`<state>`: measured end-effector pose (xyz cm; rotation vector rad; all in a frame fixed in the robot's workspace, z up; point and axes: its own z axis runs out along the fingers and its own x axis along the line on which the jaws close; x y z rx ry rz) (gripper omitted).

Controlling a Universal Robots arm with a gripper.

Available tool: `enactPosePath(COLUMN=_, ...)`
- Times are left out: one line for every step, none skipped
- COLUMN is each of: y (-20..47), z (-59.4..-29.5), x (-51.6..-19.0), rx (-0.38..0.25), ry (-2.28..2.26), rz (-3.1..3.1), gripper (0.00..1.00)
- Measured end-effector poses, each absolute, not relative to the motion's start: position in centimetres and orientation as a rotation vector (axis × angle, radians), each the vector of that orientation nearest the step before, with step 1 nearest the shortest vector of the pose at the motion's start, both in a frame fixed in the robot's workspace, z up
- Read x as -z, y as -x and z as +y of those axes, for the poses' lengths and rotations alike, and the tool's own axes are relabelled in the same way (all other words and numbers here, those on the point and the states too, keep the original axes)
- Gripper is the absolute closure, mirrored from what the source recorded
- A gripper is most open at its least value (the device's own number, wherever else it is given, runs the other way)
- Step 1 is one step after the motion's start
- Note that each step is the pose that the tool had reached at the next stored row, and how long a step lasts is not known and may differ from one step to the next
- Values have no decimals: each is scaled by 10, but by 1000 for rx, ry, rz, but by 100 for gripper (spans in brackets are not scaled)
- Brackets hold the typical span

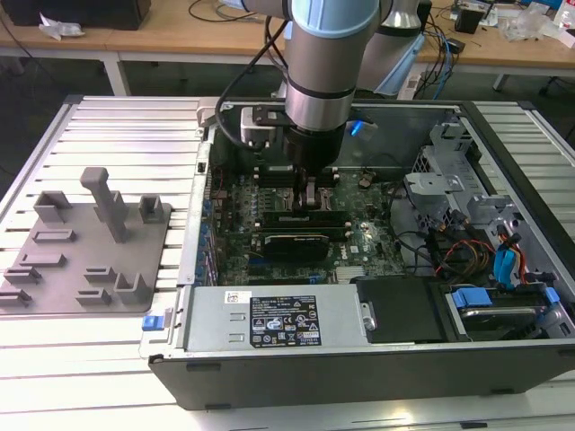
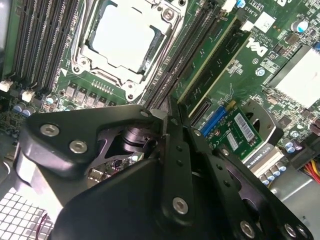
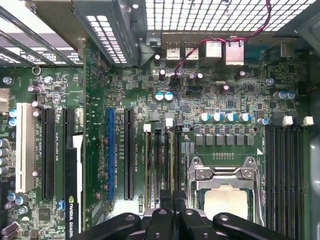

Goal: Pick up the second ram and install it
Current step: 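Insert the second ram into the second slot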

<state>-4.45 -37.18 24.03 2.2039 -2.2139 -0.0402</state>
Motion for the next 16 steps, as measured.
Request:
enactPosePath(y=44, z=-372, x=-239, rx=41, ry=-2204, rz=-2214, gripper=91)
enactPosePath(y=44, z=-372, x=-239, rx=40, ry=-2204, rz=-2214, gripper=91)
enactPosePath(y=44, z=-372, x=-239, rx=40, ry=-2204, rz=-2214, gripper=91)
enactPosePath(y=45, z=-372, x=-239, rx=40, ry=-2204, rz=-2214, gripper=91)
enactPosePath(y=45, z=-373, x=-239, rx=40, ry=-2204, rz=-2214, gripper=91)
enactPosePath(y=45, z=-373, x=-239, rx=40, ry=-2204, rz=-2214, gripper=91)
enactPosePath(y=45, z=-373, x=-239, rx=40, ry=-2203, rz=-2215, gripper=91)
enactPosePath(y=45, z=-373, x=-239, rx=40, ry=-2202, rz=-2216, gripper=91)
enactPosePath(y=45, z=-373, x=-239, rx=40, ry=-2201, rz=-2217, gripper=91)
enactPosePath(y=45, z=-373, x=-238, rx=40, ry=-2200, rz=-2218, gripper=91)
enactPosePath(y=45, z=-373, x=-238, rx=40, ry=-2198, rz=-2220, gripper=91)
enactPosePath(y=45, z=-373, x=-238, rx=40, ry=-2198, rz=-2221, gripper=91)
enactPosePath(y=45, z=-373, x=-238, rx=40, ry=-2198, rz=-2221, gripper=91)
enactPosePath(y=45, z=-373, x=-238, rx=41, ry=-2198, rz=-2221, gripper=91)
enactPosePath(y=45, z=-373, x=-238, rx=41, ry=-2198, rz=-2221, gripper=91)
enactPosePath(y=45, z=-373, x=-237, rx=44, ry=-2199, rz=-2222, gripper=91)
